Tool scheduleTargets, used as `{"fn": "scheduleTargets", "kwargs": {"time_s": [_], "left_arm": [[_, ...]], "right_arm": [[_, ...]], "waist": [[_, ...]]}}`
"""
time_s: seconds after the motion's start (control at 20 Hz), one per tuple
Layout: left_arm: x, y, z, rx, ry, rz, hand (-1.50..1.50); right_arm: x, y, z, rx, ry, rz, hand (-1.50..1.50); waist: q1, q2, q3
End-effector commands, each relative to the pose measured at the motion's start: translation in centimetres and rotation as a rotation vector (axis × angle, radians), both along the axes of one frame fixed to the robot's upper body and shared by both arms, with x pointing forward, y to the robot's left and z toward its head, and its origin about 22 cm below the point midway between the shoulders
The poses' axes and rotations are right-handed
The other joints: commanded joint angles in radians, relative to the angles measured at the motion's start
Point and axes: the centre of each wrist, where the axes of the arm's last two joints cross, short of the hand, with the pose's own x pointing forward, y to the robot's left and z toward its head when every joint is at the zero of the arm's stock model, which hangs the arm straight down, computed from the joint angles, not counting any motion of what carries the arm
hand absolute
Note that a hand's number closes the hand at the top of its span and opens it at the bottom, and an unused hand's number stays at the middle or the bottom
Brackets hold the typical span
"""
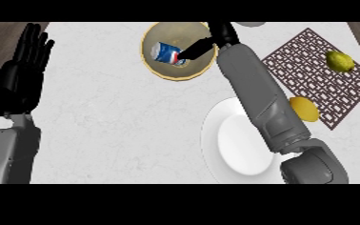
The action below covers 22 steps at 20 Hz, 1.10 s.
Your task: Pick the can from the plate and place it in the bowl
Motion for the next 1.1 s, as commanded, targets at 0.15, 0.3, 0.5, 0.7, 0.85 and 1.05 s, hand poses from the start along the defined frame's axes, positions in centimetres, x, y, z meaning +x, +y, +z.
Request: {"fn": "scheduleTargets", "kwargs": {"time_s": [0.15,0.3,0.5,0.7,0.85,1.05], "left_arm": [[-0.4,0.0,-0.8,-0.005,0.000,0.013,0.00],[-1.1,0.7,-0.6,0.006,0.009,0.011,0.00],[-0.5,0.3,-0.7,0.000,0.012,0.020,0.00],[-1.0,0.2,-0.8,0.005,-0.020,0.032,0.00],[-1.3,1.3,-1.1,-0.017,0.005,0.025,0.00],[-1.3,-0.1,-1.0,-0.026,0.003,0.003,0.00]], "right_arm": [[1.4,-5.7,1.7,0.178,-0.111,-0.194,-1.50],[1.6,-8.7,1.6,0.235,-0.085,-0.256,-1.50],[1.3,-14.2,1.2,0.291,-0.085,-0.283,-1.50],[0.6,-20.1,1.8,0.341,-0.124,-0.270,-1.50],[-1.1,-24.3,-0.1,0.355,-0.128,-0.264,-1.50],[-2.9,-28.6,-0.8,0.361,-0.119,-0.272,-1.50]], "waist": [[-0.016,-0.002,0.000],[-0.016,-0.005,0.000],[-0.024,-0.003,0.000],[-0.018,-0.001,0.001],[-0.021,-0.001,0.001],[-0.007,0.002,0.003]]}}
